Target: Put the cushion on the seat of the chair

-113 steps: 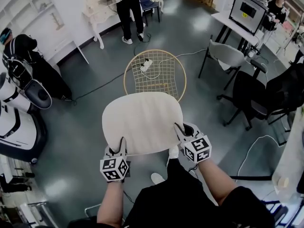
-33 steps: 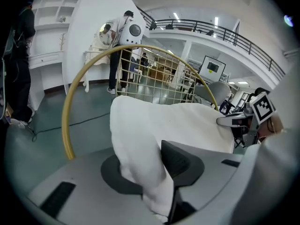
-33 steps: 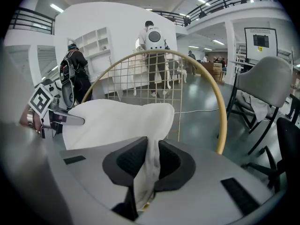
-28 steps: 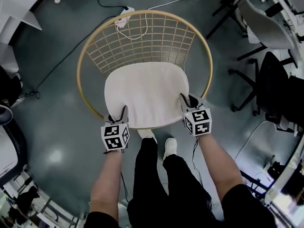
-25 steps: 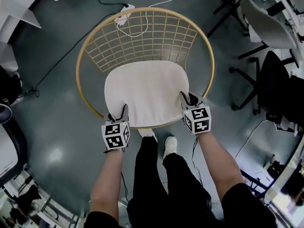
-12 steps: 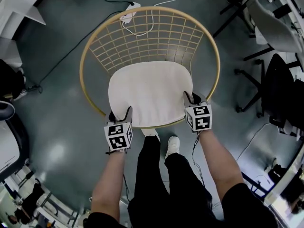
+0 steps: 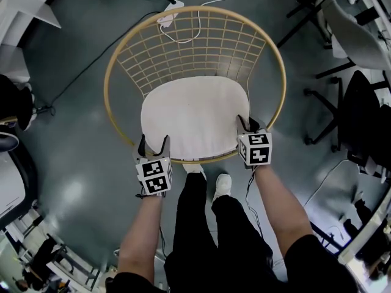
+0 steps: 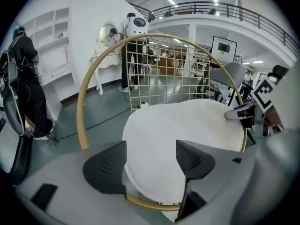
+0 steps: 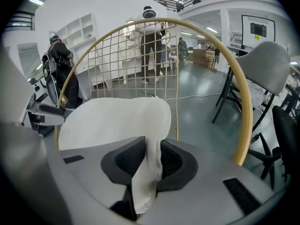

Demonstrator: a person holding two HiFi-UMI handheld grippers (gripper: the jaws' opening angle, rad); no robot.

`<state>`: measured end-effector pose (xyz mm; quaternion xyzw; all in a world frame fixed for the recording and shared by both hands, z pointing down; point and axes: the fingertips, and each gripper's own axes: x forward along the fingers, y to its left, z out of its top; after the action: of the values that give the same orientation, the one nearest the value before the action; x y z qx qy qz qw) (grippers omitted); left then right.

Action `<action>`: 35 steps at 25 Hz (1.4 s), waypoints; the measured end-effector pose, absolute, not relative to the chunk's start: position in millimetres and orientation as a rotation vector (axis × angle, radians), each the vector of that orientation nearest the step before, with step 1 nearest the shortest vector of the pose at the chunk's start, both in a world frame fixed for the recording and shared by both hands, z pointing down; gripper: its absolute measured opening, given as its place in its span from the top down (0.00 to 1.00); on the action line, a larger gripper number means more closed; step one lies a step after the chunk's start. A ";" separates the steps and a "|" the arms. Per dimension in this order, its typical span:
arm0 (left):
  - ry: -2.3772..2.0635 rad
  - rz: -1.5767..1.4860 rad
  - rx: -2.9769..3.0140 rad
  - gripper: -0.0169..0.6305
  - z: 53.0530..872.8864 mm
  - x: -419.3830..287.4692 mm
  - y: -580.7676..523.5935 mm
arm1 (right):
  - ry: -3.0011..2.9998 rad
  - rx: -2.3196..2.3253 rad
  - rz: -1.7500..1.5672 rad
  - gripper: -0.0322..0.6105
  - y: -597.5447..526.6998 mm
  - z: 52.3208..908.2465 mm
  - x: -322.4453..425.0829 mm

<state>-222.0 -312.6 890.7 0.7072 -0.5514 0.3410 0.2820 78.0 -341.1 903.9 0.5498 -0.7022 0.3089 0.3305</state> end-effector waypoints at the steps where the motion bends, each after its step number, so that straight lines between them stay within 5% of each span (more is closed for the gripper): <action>1: -1.471 0.903 1.905 0.46 889.1 -219.2 -314.3 | -1.833 1.438 0.807 0.81 -341.3 904.3 77.5; 7: -1.465 0.840 1.945 0.53 874.5 -204.9 -321.5 | -1.827 1.408 0.790 0.73 -339.8 901.8 77.3; 10: -1.470 0.823 1.964 0.66 866.3 -200.9 -323.3 | -1.801 1.394 0.777 0.68 -337.3 903.6 80.7; 11: -1.466 0.817 1.972 0.71 863.5 -199.1 -323.3 | -1.785 1.386 0.771 0.61 -335.8 905.3 81.2; 13: -1.452 0.805 1.991 0.83 857.2 -194.4 -322.4 | -1.760 1.376 0.729 0.32 -334.8 904.7 81.2; 18: -1.426 0.759 2.041 0.94 837.8 -182.4 -319.2 | -1.816 1.382 0.581 0.39 -340.5 876.7 72.7; 21: -1.423 0.738 2.065 0.95 822.0 -175.8 -314.9 | -1.926 1.361 0.604 0.62 -339.0 853.0 57.5; 23: -1.427 0.714 2.076 0.95 807.0 -171.6 -312.4 | -2.020 1.321 0.629 0.93 -335.8 833.8 45.4; 35: -1.480 0.572 2.170 0.95 649.7 -141.4 -268.6 | -2.269 1.244 0.589 0.93 -292.1 662.2 19.1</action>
<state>-141.4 -268.6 649.7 0.7867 -0.5364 0.2072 0.2247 19.1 -292.1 662.2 0.4548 -0.8297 0.2154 0.2415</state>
